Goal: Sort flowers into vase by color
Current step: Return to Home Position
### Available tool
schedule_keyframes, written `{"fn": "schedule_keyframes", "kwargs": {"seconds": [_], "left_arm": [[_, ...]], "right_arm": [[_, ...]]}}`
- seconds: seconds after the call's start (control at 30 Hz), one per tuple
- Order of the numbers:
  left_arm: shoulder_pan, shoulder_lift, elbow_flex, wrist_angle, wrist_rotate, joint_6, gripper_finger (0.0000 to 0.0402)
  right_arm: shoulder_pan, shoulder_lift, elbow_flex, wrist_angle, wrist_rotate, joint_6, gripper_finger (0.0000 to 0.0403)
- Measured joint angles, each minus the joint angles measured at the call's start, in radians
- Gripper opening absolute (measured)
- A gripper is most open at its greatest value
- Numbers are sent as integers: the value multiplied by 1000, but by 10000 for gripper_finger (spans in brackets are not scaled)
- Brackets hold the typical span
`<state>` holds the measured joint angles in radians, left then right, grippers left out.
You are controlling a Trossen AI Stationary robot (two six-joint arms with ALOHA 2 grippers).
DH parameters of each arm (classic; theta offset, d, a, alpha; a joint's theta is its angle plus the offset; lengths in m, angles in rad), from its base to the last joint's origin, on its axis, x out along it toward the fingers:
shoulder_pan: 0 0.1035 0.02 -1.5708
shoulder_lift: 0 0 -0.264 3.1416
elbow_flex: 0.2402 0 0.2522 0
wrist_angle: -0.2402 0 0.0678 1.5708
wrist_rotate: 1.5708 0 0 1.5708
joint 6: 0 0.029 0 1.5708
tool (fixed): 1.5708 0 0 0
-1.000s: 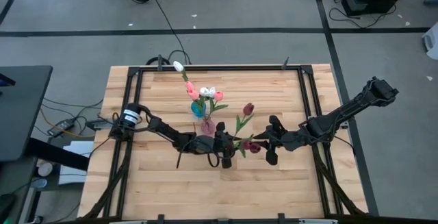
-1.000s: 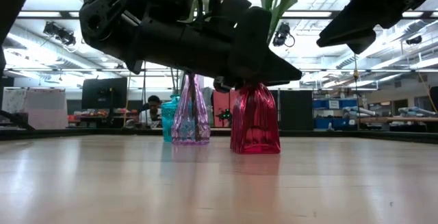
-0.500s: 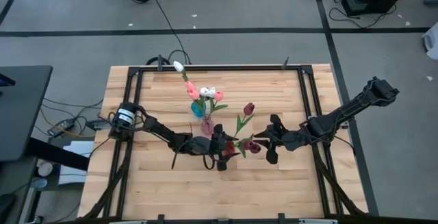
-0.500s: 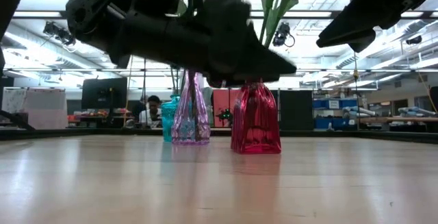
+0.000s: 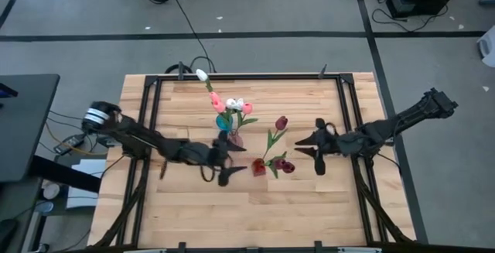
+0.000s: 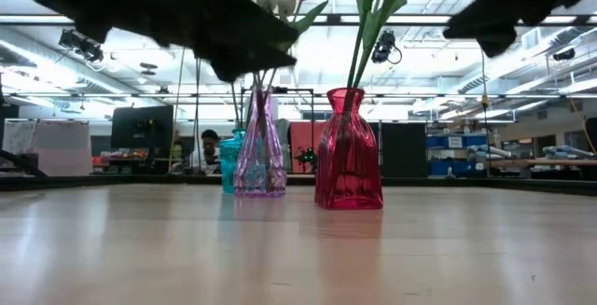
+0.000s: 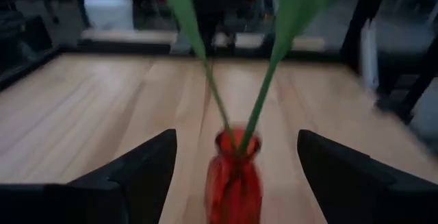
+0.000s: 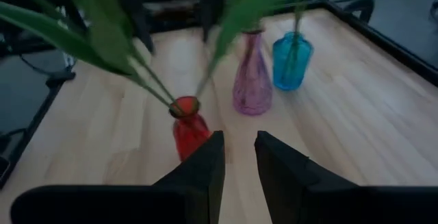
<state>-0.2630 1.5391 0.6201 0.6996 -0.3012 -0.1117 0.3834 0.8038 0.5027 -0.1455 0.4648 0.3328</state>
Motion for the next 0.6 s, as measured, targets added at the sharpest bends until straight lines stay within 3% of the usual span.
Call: {"fn": "schedule_keyframes", "kwargs": {"seconds": [0.3,0.6], "left_arm": [[2,-296,-200,19,35,-53,307],[8,-548,-361,16,5,-57,307]], "right_arm": [[-157,-253,-185,110,-156,-40,94],[-229,-408,-210,102,-198,-101,93]]}}
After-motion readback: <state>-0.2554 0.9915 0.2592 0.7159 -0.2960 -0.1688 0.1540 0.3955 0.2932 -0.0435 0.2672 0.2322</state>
